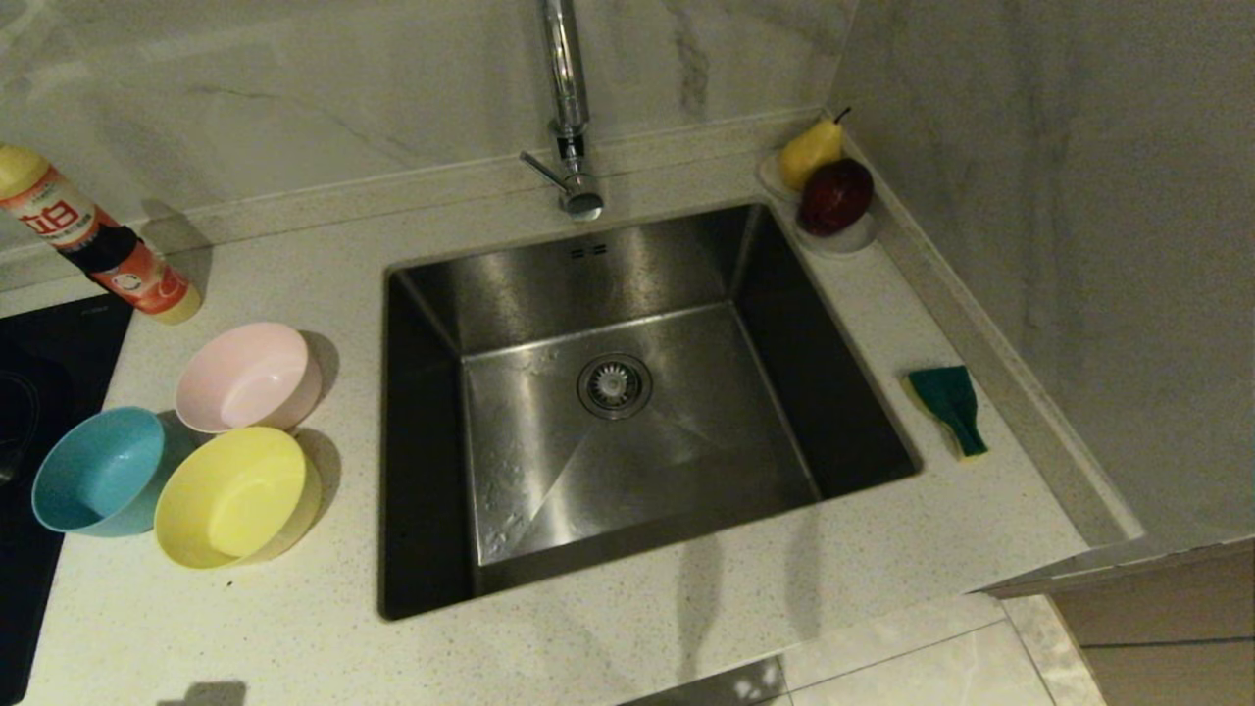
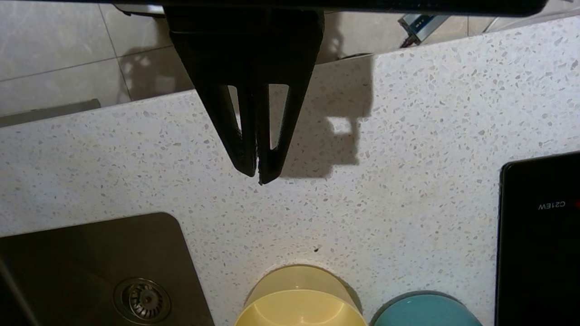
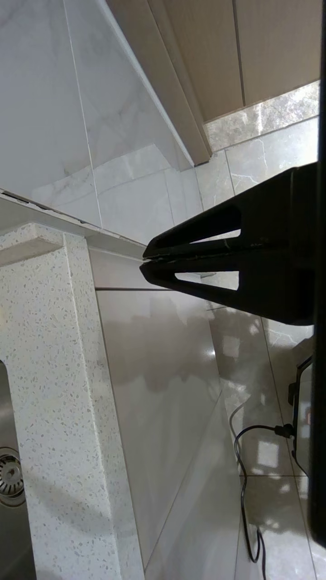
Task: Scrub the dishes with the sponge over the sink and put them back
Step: Grab the dish soap
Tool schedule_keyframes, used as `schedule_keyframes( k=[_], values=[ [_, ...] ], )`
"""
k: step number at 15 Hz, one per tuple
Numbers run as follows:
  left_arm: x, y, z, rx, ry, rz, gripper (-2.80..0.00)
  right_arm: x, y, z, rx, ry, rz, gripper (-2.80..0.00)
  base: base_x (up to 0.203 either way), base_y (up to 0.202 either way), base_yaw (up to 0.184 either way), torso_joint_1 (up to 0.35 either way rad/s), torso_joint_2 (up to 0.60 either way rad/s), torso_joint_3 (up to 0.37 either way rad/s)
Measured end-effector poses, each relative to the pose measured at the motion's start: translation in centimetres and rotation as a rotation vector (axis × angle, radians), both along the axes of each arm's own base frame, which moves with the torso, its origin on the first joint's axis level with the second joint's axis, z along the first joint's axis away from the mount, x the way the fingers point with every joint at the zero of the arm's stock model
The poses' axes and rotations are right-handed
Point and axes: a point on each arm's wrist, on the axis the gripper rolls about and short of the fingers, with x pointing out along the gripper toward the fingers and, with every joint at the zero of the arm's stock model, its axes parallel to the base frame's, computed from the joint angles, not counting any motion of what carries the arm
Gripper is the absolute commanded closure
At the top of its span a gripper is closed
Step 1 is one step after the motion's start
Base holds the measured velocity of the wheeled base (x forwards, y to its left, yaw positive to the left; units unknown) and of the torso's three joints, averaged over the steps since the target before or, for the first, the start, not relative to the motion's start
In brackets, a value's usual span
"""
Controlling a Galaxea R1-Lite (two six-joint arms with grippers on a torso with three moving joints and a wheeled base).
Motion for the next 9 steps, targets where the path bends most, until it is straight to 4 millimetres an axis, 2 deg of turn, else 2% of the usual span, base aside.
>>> schedule_keyframes(
  k=[9],
  values=[
    [0.00,0.00,0.01,-0.001,-0.001,0.002,0.00,0.00,0.00,0.00,0.000,0.000,0.000,0.00,0.000,0.000,0.000,0.000,0.00,0.000]
  ],
)
